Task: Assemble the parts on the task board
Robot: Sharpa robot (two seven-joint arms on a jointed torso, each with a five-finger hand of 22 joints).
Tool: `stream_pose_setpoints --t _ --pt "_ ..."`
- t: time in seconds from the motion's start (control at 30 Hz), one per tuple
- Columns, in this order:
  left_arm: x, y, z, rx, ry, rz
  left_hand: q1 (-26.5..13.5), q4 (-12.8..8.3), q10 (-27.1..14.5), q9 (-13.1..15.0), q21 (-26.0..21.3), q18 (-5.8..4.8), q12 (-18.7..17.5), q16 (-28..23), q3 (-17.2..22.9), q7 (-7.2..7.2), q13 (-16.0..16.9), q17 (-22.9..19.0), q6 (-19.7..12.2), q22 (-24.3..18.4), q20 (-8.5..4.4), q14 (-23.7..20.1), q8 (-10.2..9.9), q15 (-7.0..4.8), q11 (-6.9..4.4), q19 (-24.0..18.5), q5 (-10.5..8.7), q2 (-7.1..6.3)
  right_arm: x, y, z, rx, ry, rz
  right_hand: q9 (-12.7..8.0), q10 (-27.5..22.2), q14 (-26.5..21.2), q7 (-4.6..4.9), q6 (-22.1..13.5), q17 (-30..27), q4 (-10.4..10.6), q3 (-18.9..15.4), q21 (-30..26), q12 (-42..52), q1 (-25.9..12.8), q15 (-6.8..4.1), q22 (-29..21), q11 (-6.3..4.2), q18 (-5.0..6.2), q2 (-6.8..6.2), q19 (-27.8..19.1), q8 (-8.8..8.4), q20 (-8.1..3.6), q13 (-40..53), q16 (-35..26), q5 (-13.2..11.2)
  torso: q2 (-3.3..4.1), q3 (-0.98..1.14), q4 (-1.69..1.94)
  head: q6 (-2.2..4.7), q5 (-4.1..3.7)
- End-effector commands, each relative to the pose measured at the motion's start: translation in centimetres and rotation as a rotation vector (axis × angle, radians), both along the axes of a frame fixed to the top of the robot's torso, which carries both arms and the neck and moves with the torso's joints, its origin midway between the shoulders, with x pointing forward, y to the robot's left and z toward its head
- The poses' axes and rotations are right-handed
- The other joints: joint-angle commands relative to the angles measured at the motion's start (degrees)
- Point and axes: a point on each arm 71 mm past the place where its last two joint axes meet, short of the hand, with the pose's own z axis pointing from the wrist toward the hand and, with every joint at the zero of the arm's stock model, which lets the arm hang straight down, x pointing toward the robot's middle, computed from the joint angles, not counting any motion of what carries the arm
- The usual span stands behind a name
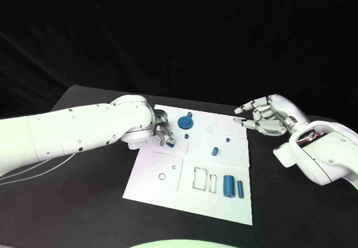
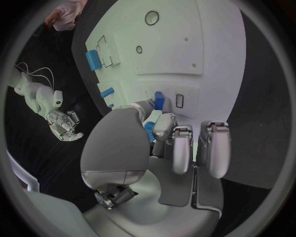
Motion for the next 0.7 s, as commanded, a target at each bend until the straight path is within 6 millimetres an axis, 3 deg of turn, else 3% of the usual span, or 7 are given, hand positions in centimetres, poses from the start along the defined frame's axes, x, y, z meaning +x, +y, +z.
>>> stream_pose_setpoints --t 0.03,0.7 --pt "-0.14 0.01 -0.14 0.026 0.019 -0.003 0.1 -0.1 0.3 1.1 0.2 -0.87 0.2 0.1 0.6 -1.04 0.0 15.1 1.2 13.2 -0.36 5.9 0.2 -0.30 -0.20 4.7 0.01 0.59 -0.06 0.13 -0.08 -0.006 0.006 0.014 0.1 -0.1 3.4 -0.11 0.0 4.2 -0.1 0.2 -0.3 -0.2 0.1 -0.50 0.9 -0.36 0.93 0.15 0.1 0.35 -0.32 0.0 -0.3 0.2 0.01 0.03 0.02 -0.03 0.02" --pt "-0.17 -0.04 -0.18 0.046 0.023 -0.010 -4.2 0.9 0.7 2.6 0.3 -0.88 0.4 0.1 -2.5 -1.53 0.1 15.1 2.4 13.2 -0.58 5.9 1.6 -0.66 -0.60 4.8 -0.19 -0.83 -0.07 0.10 -0.07 -0.006 0.004 0.014 0.1 -0.1 3.4 -0.11 0.0 4.2 0.0 0.2 -0.3 -0.2 0.1 -0.50 0.9 -0.36 0.94 0.14 0.1 0.36 -0.32 -0.1 -0.3 0.3 0.01 0.04 -0.01 -0.31 0.06"
